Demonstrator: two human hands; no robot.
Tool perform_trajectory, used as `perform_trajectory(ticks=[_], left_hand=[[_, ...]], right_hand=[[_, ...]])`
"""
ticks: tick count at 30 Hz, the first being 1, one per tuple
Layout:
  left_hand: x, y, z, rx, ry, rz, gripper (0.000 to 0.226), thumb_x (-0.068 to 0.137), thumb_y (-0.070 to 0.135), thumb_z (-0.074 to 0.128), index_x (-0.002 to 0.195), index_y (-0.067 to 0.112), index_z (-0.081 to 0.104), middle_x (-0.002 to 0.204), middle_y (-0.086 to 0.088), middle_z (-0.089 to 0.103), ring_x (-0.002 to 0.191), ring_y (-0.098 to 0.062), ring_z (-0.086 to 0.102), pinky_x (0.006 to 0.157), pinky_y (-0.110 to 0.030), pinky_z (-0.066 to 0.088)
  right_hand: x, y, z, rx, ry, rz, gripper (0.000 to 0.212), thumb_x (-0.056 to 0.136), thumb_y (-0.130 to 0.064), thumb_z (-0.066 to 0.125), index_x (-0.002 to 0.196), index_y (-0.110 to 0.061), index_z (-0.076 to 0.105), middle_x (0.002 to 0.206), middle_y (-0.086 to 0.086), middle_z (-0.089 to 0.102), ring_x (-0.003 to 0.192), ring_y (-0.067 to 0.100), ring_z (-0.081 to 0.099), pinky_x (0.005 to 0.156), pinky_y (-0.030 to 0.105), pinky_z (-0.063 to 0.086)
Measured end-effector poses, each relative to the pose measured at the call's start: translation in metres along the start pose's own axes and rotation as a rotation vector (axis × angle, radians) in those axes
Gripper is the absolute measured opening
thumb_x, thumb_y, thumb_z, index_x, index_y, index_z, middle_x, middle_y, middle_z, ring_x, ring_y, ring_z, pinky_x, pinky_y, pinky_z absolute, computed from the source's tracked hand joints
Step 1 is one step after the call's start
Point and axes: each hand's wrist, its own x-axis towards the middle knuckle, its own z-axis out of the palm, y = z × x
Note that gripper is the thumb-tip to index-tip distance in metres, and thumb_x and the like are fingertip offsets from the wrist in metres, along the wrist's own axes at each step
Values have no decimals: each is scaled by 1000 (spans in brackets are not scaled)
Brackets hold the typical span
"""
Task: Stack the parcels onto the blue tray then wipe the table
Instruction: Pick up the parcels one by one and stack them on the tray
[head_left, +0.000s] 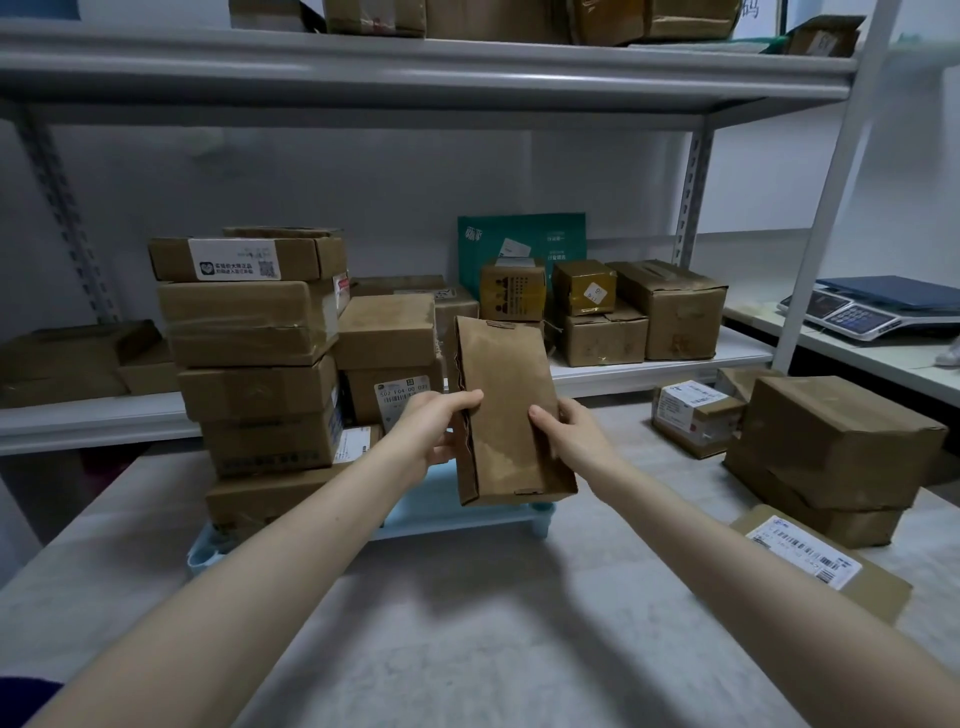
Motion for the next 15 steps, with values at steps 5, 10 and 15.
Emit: perform_trajectory(ticks=[5,10,15], left_hand=[[-3,0,-3,1,45,30,40,85,25,70,114,2,57,96,-13,70,79,-22,68,62,-32,54],[-6,-2,-1,-32,77,53,39,82,26,74,105,9,47,100,-12,64,87,-23,65,77,-39,57],[-15,4,3,-27,34,84,51,75,45,76,102,12,48,107,-7,62,104,-23,62,87,-41,54]], right_hand=[[-5,-3,14,-349,243,-217,50,87,-25,65,132,-18,44,129,2,43,116,16,48,95,32,46],[-27,-17,33,-474,160,-384,36,87,-36,62,120,-22,55,114,-3,53,104,13,53,84,26,45],[-40,-23,47,-341,27,-320,62,68,-57,76,111,-25,44,108,-6,57,98,9,56,74,25,48]])
